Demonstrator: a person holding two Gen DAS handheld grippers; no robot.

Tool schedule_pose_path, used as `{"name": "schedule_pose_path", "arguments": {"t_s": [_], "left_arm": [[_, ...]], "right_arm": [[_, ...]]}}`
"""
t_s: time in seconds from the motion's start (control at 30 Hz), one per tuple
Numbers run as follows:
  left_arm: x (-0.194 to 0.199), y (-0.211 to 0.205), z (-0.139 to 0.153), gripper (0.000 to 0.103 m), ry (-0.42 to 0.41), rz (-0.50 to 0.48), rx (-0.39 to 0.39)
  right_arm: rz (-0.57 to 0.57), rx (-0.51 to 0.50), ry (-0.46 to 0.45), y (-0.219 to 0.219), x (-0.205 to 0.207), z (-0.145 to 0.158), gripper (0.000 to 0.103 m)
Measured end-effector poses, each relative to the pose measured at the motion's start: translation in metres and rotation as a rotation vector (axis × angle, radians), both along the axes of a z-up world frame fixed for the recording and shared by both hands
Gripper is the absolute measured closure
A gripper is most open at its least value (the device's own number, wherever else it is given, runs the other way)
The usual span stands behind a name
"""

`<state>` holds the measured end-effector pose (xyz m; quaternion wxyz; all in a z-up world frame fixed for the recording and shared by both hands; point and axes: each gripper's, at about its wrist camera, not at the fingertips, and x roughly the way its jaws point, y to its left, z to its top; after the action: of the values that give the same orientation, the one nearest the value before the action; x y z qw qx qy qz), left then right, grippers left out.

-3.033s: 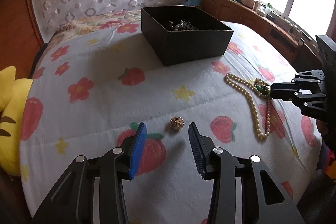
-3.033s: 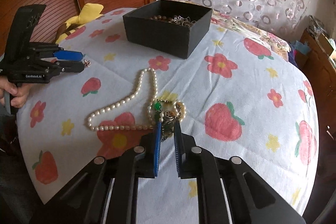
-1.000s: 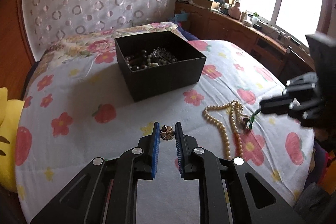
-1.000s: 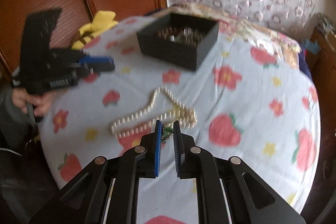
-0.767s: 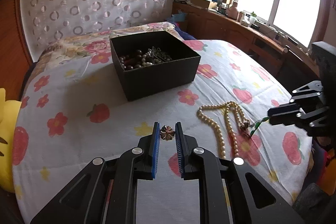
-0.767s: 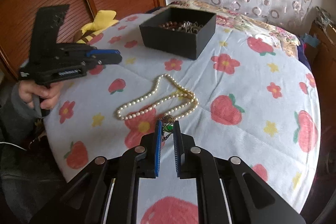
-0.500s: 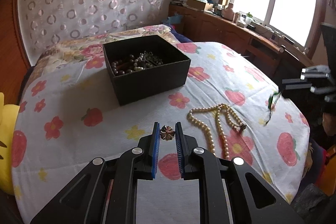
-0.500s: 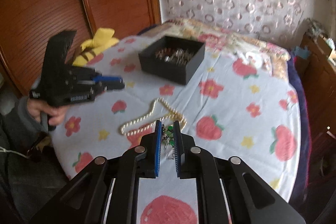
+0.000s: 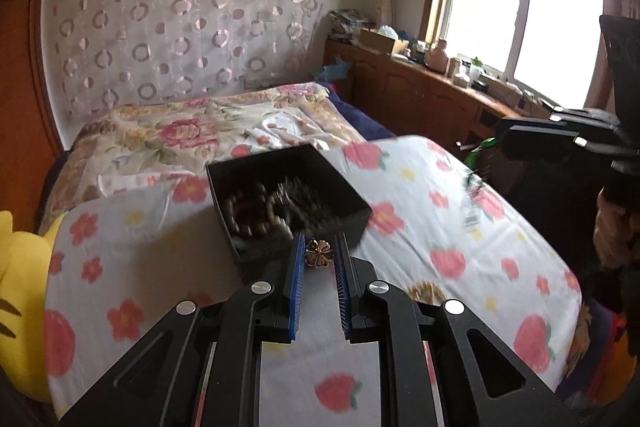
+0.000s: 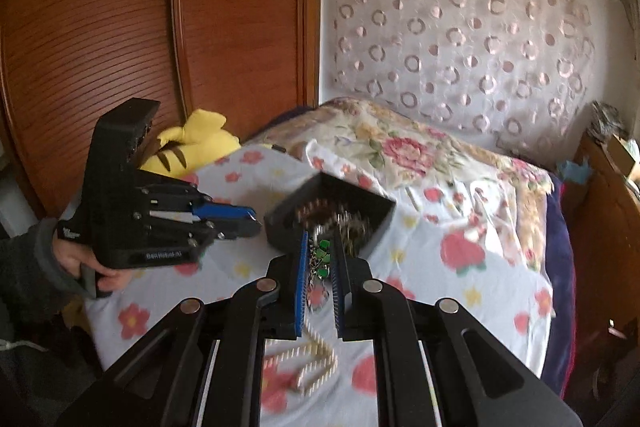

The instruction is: Organize jewelry

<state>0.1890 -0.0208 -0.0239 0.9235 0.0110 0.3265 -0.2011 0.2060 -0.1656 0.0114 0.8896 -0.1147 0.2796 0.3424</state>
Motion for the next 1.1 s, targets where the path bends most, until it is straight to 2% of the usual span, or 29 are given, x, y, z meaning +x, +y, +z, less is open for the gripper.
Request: {"name": "schedule_pose_path", "arguments": {"t_s": [0.13, 0.3, 0.33, 0.43, 0.53, 0.63, 0.7, 0.73, 0.9, 1.03, 1.1], "left_arm": [[0.035, 0.005, -0.001, 0.089, 0.015, 0.032, -0.011], [0.066, 0.012, -0.011, 0.089, 0.044, 0.067, -0.02], [0.071, 0.014, -0.013, 0.087, 0.051, 0.074, -0.025], [0.077, 0.02, -0.018, 0.07, 0.058, 0.096, -0.032], [0.079, 0.023, -0.019, 0.066, 0.059, 0.102, -0.03], [0.071, 0.022, -0.019, 0.065, 0.056, 0.092, -0.005], [0.061, 0.018, -0.022, 0.065, 0.061, 0.078, 0.009], [0.055, 0.016, -0.023, 0.065, 0.066, 0.071, 0.013], [0.012, 0.001, -0.046, 0.062, 0.123, -0.002, 0.026], [-0.016, -0.015, -0.064, 0.062, 0.177, -0.054, 0.031], [-0.024, -0.024, -0.067, 0.062, 0.19, -0.076, 0.037]], "right_arm": [[0.025, 0.001, 0.018, 0.026, 0.037, -0.008, 0.091], [0.027, -0.04, 0.077, 0.054, 0.08, -0.038, 0.089], [0.017, -0.054, 0.085, 0.057, 0.086, -0.044, 0.088], [0.008, -0.059, 0.103, 0.057, 0.091, -0.056, 0.088], [0.002, -0.055, 0.111, 0.05, 0.09, -0.062, 0.088], [-0.014, -0.048, 0.115, 0.038, 0.081, -0.066, 0.087], [-0.026, -0.058, 0.129, 0.026, 0.068, -0.074, 0.072], [-0.031, -0.066, 0.139, 0.02, 0.062, -0.078, 0.069], [-0.067, -0.13, 0.22, -0.011, 0.022, -0.117, 0.069], [-0.105, -0.136, 0.254, -0.026, -0.005, -0.133, 0.069], [-0.119, -0.142, 0.258, -0.026, -0.012, -0.138, 0.076]]}}
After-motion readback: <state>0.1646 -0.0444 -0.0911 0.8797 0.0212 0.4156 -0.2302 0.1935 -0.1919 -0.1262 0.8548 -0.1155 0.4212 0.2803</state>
